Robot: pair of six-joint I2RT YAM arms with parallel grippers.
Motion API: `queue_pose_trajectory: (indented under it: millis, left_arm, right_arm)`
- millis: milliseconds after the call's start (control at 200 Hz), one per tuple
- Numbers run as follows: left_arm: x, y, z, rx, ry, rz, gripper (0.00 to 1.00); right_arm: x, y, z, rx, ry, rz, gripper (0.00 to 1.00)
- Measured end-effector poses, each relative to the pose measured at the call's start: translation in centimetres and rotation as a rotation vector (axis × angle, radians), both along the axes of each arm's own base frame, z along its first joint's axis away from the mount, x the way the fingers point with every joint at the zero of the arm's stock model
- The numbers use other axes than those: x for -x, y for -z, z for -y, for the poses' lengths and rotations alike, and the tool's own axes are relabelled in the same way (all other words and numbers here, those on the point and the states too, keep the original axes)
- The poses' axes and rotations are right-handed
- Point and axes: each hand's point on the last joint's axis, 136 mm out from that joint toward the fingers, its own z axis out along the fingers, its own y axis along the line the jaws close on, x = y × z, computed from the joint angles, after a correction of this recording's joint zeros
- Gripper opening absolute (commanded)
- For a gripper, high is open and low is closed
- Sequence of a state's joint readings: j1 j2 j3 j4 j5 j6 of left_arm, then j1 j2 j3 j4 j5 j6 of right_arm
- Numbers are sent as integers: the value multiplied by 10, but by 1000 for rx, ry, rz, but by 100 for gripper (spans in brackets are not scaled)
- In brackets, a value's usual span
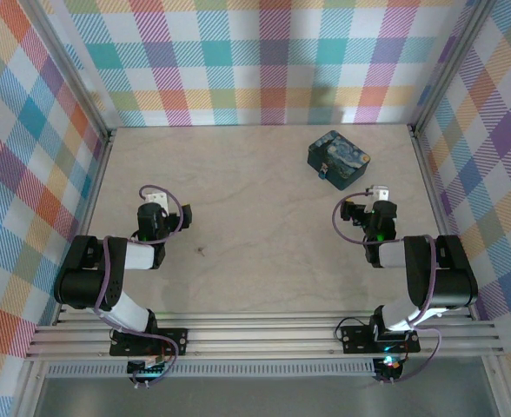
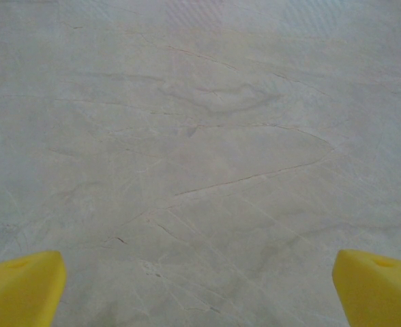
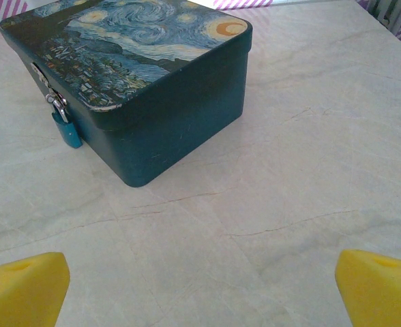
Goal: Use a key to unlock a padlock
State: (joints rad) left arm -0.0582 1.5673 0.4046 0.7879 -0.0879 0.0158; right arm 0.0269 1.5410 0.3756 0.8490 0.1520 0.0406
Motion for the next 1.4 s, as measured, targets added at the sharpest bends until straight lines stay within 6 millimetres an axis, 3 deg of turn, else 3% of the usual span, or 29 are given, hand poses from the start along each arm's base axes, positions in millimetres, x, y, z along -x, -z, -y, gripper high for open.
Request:
queue_pose_trajectory:
  millis: [855,1080,1170,1285,1400]
  left_arm:
    - [0,0,0,0,0,0,100]
    - [0,0,0,0,0,0,100]
    - [0,1,0,0,0,-7,100]
    - [-4,-1,-1,-5,-6,-34,100]
    - [-13,-22,-1,-7,-9,-43,100]
  right_arm:
    - [0,0,0,0,0,0,100]
    - [1,-1,-13,-11,-79,-12,100]
    - [1,-13,-13,-11,-80,-12,100]
    - [-6,-42,-13,-19,-73,-8,100]
    - [-25,-76,-12,-58,-43,-43,100]
